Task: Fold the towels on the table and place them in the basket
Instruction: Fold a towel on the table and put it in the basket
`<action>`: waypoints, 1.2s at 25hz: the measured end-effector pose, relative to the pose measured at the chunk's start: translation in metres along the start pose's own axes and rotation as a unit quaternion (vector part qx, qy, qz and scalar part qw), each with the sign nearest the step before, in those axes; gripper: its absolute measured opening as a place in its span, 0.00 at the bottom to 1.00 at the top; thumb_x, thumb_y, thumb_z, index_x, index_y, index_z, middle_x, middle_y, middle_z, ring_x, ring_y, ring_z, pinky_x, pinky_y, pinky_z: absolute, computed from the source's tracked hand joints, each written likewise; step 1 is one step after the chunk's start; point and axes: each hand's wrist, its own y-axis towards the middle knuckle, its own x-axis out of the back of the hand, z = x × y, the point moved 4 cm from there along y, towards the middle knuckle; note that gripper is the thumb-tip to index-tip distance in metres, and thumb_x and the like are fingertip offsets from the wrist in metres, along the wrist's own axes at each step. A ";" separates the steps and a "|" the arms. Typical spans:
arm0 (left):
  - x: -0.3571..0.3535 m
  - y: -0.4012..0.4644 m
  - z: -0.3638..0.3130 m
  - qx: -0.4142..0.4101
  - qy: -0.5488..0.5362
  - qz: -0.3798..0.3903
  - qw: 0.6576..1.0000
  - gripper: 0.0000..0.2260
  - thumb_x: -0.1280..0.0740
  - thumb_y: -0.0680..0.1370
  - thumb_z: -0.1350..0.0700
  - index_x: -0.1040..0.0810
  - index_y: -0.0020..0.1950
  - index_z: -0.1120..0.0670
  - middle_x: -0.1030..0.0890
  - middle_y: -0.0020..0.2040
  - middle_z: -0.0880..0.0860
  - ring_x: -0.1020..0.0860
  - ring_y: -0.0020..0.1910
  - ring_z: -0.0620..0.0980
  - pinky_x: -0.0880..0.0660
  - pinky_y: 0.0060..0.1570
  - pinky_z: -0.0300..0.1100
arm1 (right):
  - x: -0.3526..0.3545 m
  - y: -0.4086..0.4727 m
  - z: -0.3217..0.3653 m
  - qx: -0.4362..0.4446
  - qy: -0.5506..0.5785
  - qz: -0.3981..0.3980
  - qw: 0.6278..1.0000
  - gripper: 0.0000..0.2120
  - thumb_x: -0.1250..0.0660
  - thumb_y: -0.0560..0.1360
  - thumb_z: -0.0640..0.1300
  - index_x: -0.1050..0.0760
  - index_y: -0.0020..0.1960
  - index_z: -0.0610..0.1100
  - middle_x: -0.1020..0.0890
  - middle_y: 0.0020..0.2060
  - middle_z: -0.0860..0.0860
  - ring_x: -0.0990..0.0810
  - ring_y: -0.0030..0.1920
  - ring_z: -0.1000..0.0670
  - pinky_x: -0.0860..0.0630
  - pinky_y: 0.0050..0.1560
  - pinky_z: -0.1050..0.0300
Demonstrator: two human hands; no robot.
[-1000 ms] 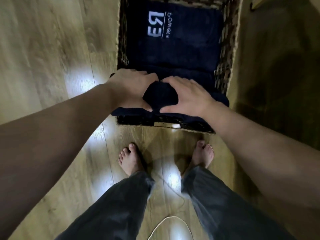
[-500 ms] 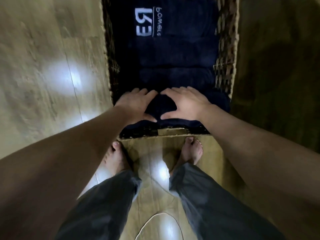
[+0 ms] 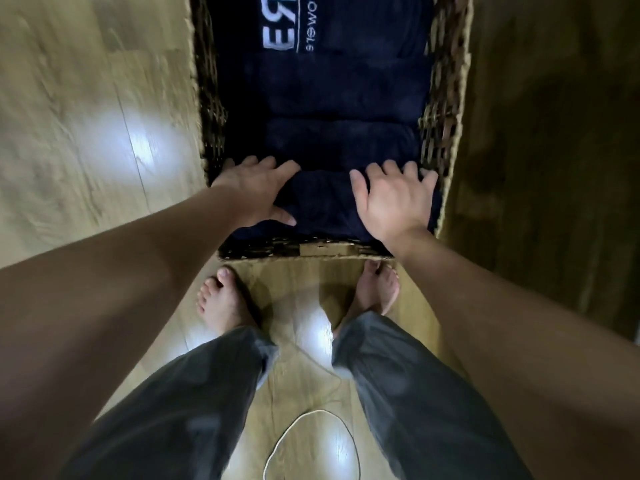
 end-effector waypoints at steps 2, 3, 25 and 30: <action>-0.004 0.003 0.002 0.000 -0.005 -0.007 1.000 0.41 0.29 0.70 0.31 0.44 0.76 0.42 0.30 0.68 0.53 0.33 0.69 0.61 0.35 0.67 0.63 | -0.011 0.003 -0.003 0.014 0.014 -0.017 1.000 0.28 0.55 0.85 0.59 0.19 0.53 0.46 0.17 0.49 0.46 0.23 0.51 0.38 0.35 0.55 0.42; -0.004 0.003 0.002 0.002 -0.002 -0.015 1.000 0.41 0.30 0.69 0.30 0.44 0.76 0.42 0.30 0.68 0.53 0.33 0.69 0.60 0.35 0.67 0.63 | -0.013 0.005 -0.005 0.017 0.021 -0.023 0.999 0.28 0.55 0.85 0.60 0.20 0.54 0.46 0.17 0.50 0.46 0.23 0.52 0.38 0.35 0.55 0.42; -0.037 -0.061 0.007 0.037 0.088 -0.064 0.993 0.41 0.56 0.77 0.27 0.57 0.82 0.50 0.43 0.81 0.56 0.42 0.79 0.59 0.40 0.75 0.54 | -0.026 -0.066 0.005 0.003 0.084 0.083 0.993 0.31 0.56 0.83 0.65 0.43 0.81 0.52 0.39 0.79 0.48 0.46 0.80 0.41 0.54 0.77 0.35; -0.038 -0.077 0.007 -0.005 0.071 -0.085 0.994 0.36 0.54 0.81 0.33 0.54 0.83 0.53 0.50 0.83 0.53 0.50 0.82 0.53 0.50 0.80 0.50 | -0.025 -0.067 0.006 -0.002 0.125 0.118 0.985 0.31 0.56 0.83 0.65 0.49 0.82 0.53 0.49 0.82 0.47 0.55 0.82 0.42 0.60 0.79 0.37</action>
